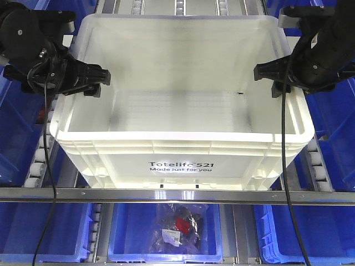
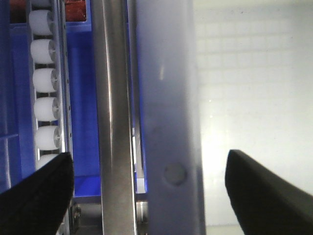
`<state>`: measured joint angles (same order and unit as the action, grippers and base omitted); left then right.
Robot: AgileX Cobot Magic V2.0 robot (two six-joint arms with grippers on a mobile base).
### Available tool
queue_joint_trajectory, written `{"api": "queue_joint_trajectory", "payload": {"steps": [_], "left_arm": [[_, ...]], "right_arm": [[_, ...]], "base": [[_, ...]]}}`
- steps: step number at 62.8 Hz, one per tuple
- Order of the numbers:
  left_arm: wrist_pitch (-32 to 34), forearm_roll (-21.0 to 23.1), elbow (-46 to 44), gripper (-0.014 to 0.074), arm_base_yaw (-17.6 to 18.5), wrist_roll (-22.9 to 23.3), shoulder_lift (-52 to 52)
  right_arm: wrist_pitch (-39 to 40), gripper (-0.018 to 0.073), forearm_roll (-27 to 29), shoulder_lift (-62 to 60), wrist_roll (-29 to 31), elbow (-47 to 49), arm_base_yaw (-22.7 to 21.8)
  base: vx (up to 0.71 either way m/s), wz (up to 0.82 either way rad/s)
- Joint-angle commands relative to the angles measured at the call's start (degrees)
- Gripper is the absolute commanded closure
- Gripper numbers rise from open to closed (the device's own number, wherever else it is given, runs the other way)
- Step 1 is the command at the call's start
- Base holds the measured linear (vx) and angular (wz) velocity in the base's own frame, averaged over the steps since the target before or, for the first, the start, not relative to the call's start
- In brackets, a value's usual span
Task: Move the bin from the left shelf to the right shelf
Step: 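Pull the gripped tote off the shelf toward the robot with both grippers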
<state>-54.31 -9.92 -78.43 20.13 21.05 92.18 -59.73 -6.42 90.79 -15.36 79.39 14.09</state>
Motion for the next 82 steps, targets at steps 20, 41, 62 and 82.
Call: {"api": "queue_joint_trajectory", "payload": {"steps": [20,41,62,82], "left_arm": [[0.29,-0.13,-1.87,0.0173,0.26,0.17,-2.24],[-0.91,0.98,-1.87,0.0437,0.26,0.17,-2.24],[-0.68,3.48,-1.87,0.0547,0.26,-2.39,-2.44],[0.99,3.76,-1.87,0.0561,0.26,-2.60,-6.81]], "right_arm": [[-0.06,0.0380,-0.62,-1.84,0.15,1.63,0.13],[-0.26,0.0482,-0.62,-1.84,0.15,1.63,0.13],[0.91,0.0546,-0.62,-2.37,0.15,1.63,0.13],[2.32,0.0565,-0.62,-6.77,0.15,1.63,0.13]], "base": [[0.00,0.00],[0.00,0.00],[0.00,0.00],[0.00,0.00]]}}
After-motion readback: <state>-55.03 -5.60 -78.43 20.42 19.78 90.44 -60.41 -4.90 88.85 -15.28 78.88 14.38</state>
